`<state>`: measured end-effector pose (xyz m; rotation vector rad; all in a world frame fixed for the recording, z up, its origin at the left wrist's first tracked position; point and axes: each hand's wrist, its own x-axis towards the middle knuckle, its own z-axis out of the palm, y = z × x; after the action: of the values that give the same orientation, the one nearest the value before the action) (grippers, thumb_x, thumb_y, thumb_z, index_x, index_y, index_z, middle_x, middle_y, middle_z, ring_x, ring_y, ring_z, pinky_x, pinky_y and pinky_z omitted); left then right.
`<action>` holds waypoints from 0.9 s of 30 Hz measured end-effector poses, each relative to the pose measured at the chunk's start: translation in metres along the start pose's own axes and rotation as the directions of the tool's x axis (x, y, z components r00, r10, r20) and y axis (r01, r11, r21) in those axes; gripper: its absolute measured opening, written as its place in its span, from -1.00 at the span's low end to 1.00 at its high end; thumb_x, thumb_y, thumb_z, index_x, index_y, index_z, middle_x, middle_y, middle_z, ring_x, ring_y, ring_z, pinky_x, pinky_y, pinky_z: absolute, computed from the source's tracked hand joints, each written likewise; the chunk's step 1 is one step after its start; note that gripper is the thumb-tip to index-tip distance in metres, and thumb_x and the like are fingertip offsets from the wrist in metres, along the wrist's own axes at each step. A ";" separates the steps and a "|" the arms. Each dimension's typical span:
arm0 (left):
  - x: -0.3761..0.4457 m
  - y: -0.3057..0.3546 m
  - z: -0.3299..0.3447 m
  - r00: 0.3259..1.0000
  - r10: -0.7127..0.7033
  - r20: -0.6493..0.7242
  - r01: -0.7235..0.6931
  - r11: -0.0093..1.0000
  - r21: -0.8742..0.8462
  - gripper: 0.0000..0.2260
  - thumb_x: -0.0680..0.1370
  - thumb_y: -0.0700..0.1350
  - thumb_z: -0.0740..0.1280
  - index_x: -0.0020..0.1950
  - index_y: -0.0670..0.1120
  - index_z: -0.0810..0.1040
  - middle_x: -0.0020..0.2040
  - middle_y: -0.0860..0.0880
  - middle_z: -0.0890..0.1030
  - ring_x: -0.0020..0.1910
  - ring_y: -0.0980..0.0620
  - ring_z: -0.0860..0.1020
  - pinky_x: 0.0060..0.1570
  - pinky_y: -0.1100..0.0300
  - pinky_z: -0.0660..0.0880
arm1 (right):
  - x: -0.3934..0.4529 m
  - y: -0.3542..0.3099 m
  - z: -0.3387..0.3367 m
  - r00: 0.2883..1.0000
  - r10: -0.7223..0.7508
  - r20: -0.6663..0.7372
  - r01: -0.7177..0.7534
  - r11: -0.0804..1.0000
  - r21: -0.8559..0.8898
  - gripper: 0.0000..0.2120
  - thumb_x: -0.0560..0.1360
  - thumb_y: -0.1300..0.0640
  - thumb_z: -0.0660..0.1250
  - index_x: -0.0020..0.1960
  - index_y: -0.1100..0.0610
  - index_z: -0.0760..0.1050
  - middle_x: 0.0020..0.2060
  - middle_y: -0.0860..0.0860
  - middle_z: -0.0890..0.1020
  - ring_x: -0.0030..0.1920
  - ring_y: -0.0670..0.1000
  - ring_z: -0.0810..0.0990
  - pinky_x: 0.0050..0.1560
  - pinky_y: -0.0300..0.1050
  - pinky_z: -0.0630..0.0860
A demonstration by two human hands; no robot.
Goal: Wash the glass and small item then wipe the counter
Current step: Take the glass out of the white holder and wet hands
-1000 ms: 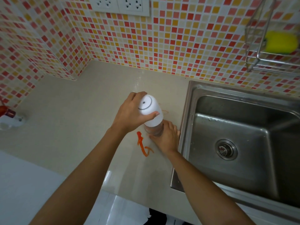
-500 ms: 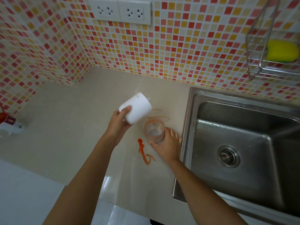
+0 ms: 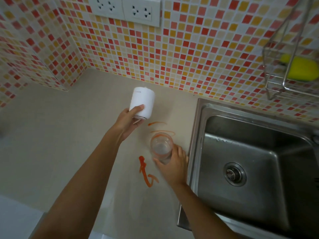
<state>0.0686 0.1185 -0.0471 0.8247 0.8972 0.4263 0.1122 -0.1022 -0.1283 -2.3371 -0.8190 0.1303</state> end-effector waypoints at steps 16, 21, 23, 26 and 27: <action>0.083 -0.023 0.018 0.894 0.421 0.155 -0.412 0.634 0.655 -0.15 0.22 -0.05 0.65 0.42 0.00 0.30 0.28 0.05 0.48 0.21 0.06 0.47 0.12 0.20 0.47 | -0.001 -0.002 0.006 0.997 0.066 -0.027 -0.065 0.997 0.047 -0.23 0.22 -0.40 0.43 0.29 -0.11 0.27 0.18 -0.08 0.52 0.20 -0.02 0.47 0.22 0.09 0.48; 0.094 -0.027 0.016 0.883 0.432 0.184 -0.442 0.630 0.639 -0.12 0.18 -0.09 0.67 0.41 -0.02 0.31 0.30 0.02 0.49 0.22 0.06 0.48 0.16 0.18 0.49 | -0.001 -0.002 0.006 0.998 0.060 -0.024 -0.059 0.997 0.049 -0.23 0.24 -0.37 0.45 0.32 -0.12 0.25 0.18 -0.10 0.51 0.20 -0.05 0.45 0.25 -0.02 0.42; 0.098 -0.027 0.019 0.873 0.438 0.214 -0.462 0.604 0.649 -0.13 0.21 -0.10 0.66 0.41 -0.02 0.29 0.31 0.03 0.47 0.20 0.07 0.46 0.12 0.24 0.47 | -0.001 -0.002 0.005 0.998 0.061 -0.017 -0.060 0.997 0.049 -0.23 0.24 -0.38 0.44 0.31 -0.14 0.24 0.18 -0.11 0.50 0.19 -0.07 0.43 0.24 -0.03 0.43; 0.103 -0.027 0.021 0.862 0.434 0.262 -0.487 0.567 0.664 -0.15 0.23 -0.09 0.64 0.42 -0.01 0.28 0.31 0.03 0.47 0.20 0.08 0.46 0.07 0.31 0.45 | -0.001 -0.002 0.006 0.998 0.068 -0.010 -0.067 0.997 0.050 -0.24 0.24 -0.39 0.43 0.31 -0.13 0.26 0.18 -0.12 0.50 0.19 -0.07 0.44 0.22 0.01 0.46; 0.105 -0.027 0.022 0.861 0.430 0.271 -0.489 0.555 0.673 -0.15 0.24 -0.09 0.64 0.42 -0.01 0.27 0.32 0.03 0.47 0.19 0.09 0.45 0.06 0.34 0.43 | -0.001 -0.002 0.006 0.997 0.071 -0.008 -0.071 0.996 0.049 -0.24 0.24 -0.39 0.43 0.31 -0.13 0.26 0.17 -0.13 0.50 0.19 -0.07 0.44 0.22 0.02 0.47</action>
<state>0.1464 0.1587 -0.1149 1.8466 0.7590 0.4913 0.1087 -0.0985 -0.1316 -2.3201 -0.7208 0.1674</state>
